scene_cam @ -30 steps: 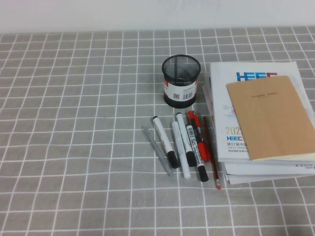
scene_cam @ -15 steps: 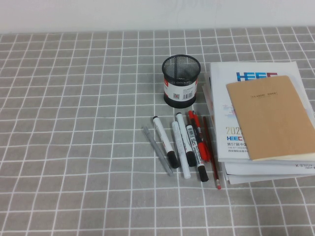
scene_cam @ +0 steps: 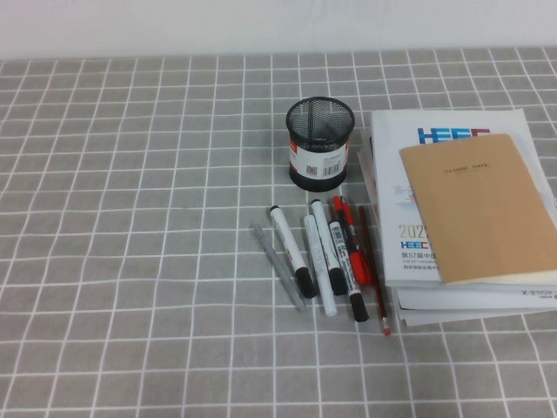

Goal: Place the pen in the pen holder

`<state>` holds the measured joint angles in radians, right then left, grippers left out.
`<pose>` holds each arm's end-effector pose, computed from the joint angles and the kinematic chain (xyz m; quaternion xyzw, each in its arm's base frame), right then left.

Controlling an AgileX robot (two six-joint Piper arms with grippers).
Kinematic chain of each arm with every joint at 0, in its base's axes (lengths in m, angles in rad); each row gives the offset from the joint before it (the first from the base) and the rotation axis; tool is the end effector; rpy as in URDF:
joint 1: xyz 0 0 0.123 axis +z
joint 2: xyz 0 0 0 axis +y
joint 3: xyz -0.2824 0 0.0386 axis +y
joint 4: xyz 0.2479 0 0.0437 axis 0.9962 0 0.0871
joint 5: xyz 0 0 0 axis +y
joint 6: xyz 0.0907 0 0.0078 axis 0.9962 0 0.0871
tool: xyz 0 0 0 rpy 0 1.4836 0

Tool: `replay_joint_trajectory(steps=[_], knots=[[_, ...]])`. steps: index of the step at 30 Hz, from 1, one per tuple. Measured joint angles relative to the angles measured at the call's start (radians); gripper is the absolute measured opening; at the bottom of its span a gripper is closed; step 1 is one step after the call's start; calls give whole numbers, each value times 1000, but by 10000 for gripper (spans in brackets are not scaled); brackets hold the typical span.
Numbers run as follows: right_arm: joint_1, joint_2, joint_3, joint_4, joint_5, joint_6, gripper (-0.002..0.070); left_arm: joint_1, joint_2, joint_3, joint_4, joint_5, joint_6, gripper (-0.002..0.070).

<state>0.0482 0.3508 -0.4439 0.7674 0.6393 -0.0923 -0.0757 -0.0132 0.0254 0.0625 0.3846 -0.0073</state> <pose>0.0677 0.0411 0.2974 0.0817 0.7954 0.3374 0.4969 0.0522 -0.0018 0.1707 0.0441 0.8062 0.0021 0.5899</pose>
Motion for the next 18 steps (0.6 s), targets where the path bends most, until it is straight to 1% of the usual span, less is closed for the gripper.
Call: replay_joint_trajectory(steps=[3, 6, 11, 13, 15, 18], knots=[[0, 177, -176, -95, 142, -2, -13, 0, 0, 0, 0, 0, 0, -5], [0, 340, -307, -150, 258, -2, -13, 0, 0, 0, 0, 0, 0, -5], [2, 585, -450, -183, 397, -31, -13, 0, 0, 0, 0, 0, 0, -5], [21, 663, -494, -197, 426, -45, -13, 0, 0, 0, 0, 0, 0, -5], [74, 723, -539, -232, 440, -38, -13, 0, 0, 0, 0, 0, 0, -5], [213, 840, -618, -386, 462, 66, -13, 0, 0, 0, 0, 0, 0, -5]])
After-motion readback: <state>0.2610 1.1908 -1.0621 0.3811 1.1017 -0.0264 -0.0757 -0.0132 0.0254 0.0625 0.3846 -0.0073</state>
